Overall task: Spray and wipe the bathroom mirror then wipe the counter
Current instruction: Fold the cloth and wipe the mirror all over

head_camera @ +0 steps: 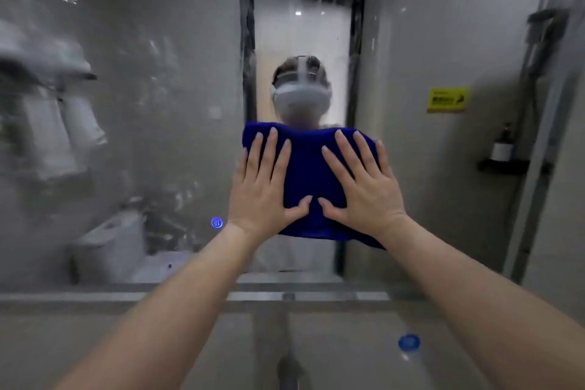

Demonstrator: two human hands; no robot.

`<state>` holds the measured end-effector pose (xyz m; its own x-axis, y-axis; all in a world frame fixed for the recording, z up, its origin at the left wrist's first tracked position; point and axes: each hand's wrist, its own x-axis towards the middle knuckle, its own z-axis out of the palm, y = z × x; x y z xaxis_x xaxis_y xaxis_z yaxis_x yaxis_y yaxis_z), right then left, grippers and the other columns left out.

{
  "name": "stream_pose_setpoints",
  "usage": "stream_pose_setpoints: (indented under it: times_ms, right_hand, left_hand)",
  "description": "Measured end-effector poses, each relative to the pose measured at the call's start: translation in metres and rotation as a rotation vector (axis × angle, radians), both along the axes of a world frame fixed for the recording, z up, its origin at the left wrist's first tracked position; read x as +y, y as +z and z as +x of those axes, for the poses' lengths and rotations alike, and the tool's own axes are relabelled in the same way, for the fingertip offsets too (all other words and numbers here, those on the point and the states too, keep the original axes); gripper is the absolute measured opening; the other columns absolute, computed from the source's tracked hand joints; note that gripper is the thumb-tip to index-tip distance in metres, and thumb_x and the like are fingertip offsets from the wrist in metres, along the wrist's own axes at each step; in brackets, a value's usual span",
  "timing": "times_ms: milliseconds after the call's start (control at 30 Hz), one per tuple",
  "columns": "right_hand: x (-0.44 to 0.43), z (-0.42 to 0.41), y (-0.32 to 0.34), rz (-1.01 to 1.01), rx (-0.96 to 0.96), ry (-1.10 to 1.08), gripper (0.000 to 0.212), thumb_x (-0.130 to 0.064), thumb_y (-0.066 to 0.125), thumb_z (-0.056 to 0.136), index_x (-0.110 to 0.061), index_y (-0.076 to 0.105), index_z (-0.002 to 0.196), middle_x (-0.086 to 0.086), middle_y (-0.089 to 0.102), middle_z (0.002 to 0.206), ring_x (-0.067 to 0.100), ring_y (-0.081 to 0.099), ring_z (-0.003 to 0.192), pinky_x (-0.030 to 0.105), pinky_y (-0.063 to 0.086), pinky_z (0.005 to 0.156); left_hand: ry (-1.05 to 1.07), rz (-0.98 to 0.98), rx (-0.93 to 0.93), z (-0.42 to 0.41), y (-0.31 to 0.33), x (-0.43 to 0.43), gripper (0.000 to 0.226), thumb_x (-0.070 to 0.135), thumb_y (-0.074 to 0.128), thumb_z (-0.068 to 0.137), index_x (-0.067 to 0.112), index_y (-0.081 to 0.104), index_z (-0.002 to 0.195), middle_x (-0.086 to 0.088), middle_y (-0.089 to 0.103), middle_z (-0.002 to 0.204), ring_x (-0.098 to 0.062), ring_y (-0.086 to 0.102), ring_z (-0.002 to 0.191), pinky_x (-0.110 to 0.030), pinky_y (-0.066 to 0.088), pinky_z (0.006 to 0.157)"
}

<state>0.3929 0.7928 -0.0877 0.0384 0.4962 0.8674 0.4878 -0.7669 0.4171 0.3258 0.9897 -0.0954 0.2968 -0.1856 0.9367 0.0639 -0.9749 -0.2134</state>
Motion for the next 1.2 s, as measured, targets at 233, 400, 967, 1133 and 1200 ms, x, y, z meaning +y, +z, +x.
stream_pose_setpoints:
  times_ms: [233,400,967,1133,1200]
  right_hand:
    - [0.005,-0.002,0.107,0.026,-0.001,-0.045,0.078,-0.058,0.039,0.086,-0.019,0.02,0.152,0.01,0.018,0.159,0.031,0.013,0.146,0.044,0.001,0.118]
    - [0.004,-0.003,0.194,0.011,0.006,-0.053,0.079,-0.059,0.034,0.087,-0.021,0.016,0.153,0.007,0.011,0.161,0.03,0.008,0.148,0.045,0.001,0.119]
    - [0.006,-0.005,0.213,0.055,-0.002,-0.067,0.075,-0.059,0.024,0.089,-0.022,0.014,0.154,0.005,0.008,0.162,0.027,0.005,0.149,0.046,0.002,0.121]
    - [0.007,-0.005,0.206,0.064,0.007,-0.057,0.075,-0.059,0.026,0.09,-0.021,0.016,0.153,0.005,0.009,0.162,0.026,0.005,0.149,0.045,0.002,0.12]
    - [0.007,-0.004,0.204,0.072,0.011,-0.053,0.075,-0.06,0.027,0.089,-0.022,0.016,0.153,0.005,0.009,0.162,0.026,0.005,0.148,0.045,0.002,0.12]
  left_hand:
    - [0.009,-0.004,-0.043,0.002,0.107,-0.002,0.092,0.061,0.047,0.078,0.007,0.024,0.149,-0.017,0.02,0.156,-0.033,0.013,0.144,-0.043,0.009,0.117]
    - [0.018,-0.055,-0.071,0.002,0.186,-0.006,0.092,0.064,0.038,0.08,0.009,0.017,0.151,-0.013,0.011,0.159,-0.031,0.007,0.147,-0.042,0.006,0.118]
    - [0.04,-0.055,-0.121,0.005,0.207,-0.007,0.089,0.064,0.028,0.082,0.011,0.014,0.152,-0.012,0.008,0.159,-0.029,0.004,0.147,-0.039,0.001,0.118]
    - [0.033,-0.044,-0.124,0.004,0.201,-0.007,0.087,0.063,0.032,0.082,0.011,0.018,0.151,-0.014,0.013,0.158,-0.03,0.008,0.147,-0.041,0.005,0.118]
    - [0.028,-0.04,-0.131,0.005,0.198,-0.007,0.087,0.062,0.033,0.083,0.01,0.02,0.15,-0.014,0.015,0.158,-0.031,0.011,0.146,-0.041,0.006,0.117]
